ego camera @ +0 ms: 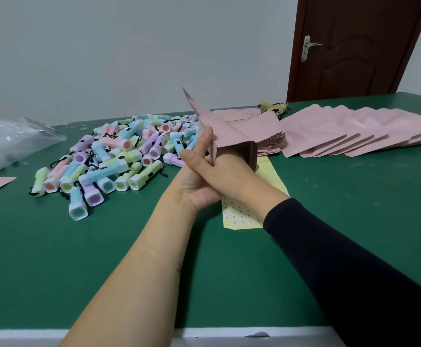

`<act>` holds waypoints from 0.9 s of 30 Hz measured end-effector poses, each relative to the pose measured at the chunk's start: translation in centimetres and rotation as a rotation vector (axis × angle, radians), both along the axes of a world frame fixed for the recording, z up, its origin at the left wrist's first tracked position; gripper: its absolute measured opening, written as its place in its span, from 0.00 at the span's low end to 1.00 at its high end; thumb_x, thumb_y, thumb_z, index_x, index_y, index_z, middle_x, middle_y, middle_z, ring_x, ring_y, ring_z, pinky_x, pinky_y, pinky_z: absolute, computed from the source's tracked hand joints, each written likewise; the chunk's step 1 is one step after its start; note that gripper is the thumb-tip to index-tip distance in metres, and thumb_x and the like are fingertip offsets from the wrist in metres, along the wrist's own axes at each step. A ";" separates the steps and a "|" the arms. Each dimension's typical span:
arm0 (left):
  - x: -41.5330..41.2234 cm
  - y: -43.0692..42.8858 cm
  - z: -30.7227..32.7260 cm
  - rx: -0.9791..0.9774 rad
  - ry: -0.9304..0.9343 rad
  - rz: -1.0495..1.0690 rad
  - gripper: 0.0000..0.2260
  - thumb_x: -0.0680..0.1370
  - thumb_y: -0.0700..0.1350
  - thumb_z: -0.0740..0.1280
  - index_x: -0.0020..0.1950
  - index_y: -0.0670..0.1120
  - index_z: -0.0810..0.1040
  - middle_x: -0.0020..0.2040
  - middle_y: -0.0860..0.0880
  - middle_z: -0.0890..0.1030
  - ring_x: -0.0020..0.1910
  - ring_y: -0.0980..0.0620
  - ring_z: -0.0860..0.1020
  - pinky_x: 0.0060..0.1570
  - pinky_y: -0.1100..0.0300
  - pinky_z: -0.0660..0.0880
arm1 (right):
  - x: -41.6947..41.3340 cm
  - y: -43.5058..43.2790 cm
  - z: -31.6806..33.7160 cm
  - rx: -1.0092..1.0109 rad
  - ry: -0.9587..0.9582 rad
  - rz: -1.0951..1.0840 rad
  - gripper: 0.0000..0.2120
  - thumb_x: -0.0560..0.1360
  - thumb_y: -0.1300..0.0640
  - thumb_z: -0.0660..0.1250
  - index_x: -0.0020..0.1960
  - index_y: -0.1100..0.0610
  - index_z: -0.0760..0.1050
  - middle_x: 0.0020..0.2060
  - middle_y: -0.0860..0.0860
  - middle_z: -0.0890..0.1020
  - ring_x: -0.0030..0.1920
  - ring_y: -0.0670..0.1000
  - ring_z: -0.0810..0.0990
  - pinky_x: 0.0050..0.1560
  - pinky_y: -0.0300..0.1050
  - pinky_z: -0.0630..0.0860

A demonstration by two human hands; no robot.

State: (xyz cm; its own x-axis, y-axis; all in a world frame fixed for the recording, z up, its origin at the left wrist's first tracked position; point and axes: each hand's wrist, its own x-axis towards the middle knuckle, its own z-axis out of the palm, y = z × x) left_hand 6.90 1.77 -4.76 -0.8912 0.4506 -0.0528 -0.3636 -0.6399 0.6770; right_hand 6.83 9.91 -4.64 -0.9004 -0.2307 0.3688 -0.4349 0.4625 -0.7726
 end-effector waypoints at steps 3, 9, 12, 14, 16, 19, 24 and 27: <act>0.1 0.5 0.4 0.059 0.006 0.071 0.31 0.67 0.57 0.71 0.69 0.50 0.74 0.71 0.49 0.73 0.71 0.52 0.71 0.73 0.56 0.62 | 0.2 -0.1 0.2 0.050 0.071 -0.018 0.37 0.74 0.33 0.62 0.74 0.55 0.64 0.69 0.54 0.72 0.68 0.55 0.70 0.69 0.48 0.66; 0.2 0.3 0.9 0.079 0.089 0.301 0.17 0.76 0.53 0.64 0.62 0.49 0.77 0.52 0.49 0.80 0.49 0.52 0.80 0.49 0.62 0.78 | 0.4 -0.5 -0.5 0.207 0.100 -0.043 0.37 0.74 0.30 0.58 0.68 0.60 0.64 0.65 0.58 0.74 0.67 0.61 0.71 0.67 0.57 0.67; -0.1 0.3 0.7 0.073 0.097 0.397 0.12 0.83 0.51 0.59 0.52 0.47 0.80 0.44 0.49 0.84 0.42 0.53 0.83 0.43 0.62 0.81 | 0.3 -0.5 -0.3 0.217 0.091 -0.025 0.31 0.75 0.31 0.58 0.59 0.59 0.70 0.53 0.54 0.79 0.58 0.56 0.77 0.65 0.55 0.69; -0.3 0.4 0.5 0.102 0.061 0.419 0.12 0.83 0.50 0.61 0.51 0.48 0.82 0.50 0.47 0.84 0.49 0.50 0.82 0.53 0.58 0.79 | 0.4 -0.4 -0.4 0.299 0.116 0.004 0.24 0.77 0.33 0.56 0.41 0.53 0.70 0.36 0.46 0.76 0.40 0.43 0.73 0.62 0.54 0.68; -0.7 0.3 0.1 0.113 0.036 0.403 0.15 0.82 0.51 0.62 0.45 0.48 0.86 0.50 0.46 0.83 0.54 0.47 0.79 0.66 0.52 0.72 | 0.5 -0.3 -0.4 0.309 0.129 0.005 0.23 0.77 0.33 0.55 0.34 0.50 0.63 0.30 0.44 0.71 0.35 0.41 0.67 0.53 0.50 0.66; -1.1 0.0 -0.3 0.130 0.029 0.360 0.19 0.82 0.51 0.61 0.41 0.44 0.86 0.46 0.45 0.83 0.51 0.47 0.78 0.72 0.53 0.64 | 0.4 -0.4 -0.5 0.289 0.124 -0.037 0.24 0.76 0.32 0.55 0.33 0.50 0.64 0.34 0.49 0.75 0.44 0.54 0.72 0.44 0.47 0.65; -1.3 -1.9 0.7 0.161 0.054 0.302 0.15 0.75 0.52 0.67 0.44 0.42 0.86 0.42 0.45 0.84 0.44 0.49 0.81 0.60 0.57 0.74 | 0.6 -0.3 -0.1 0.171 0.250 -0.026 0.20 0.81 0.42 0.57 0.39 0.52 0.78 0.35 0.49 0.81 0.44 0.56 0.77 0.40 0.50 0.70; -1.5 -4.9 1.4 0.290 -0.076 0.515 0.17 0.74 0.51 0.71 0.54 0.39 0.80 0.44 0.42 0.82 0.45 0.47 0.80 0.51 0.56 0.77 | 0.4 -0.1 -0.2 0.060 0.284 -0.067 0.14 0.81 0.50 0.59 0.49 0.53 0.82 0.41 0.52 0.84 0.45 0.57 0.80 0.46 0.51 0.75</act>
State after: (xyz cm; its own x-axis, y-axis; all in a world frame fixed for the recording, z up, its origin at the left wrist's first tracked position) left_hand 5.43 -3.15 -3.33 -0.9974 -0.0334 -0.0642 0.0024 -0.9016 0.4325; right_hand 7.23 9.84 -4.79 -0.7771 -0.2030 0.5958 -0.5966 0.5391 -0.5945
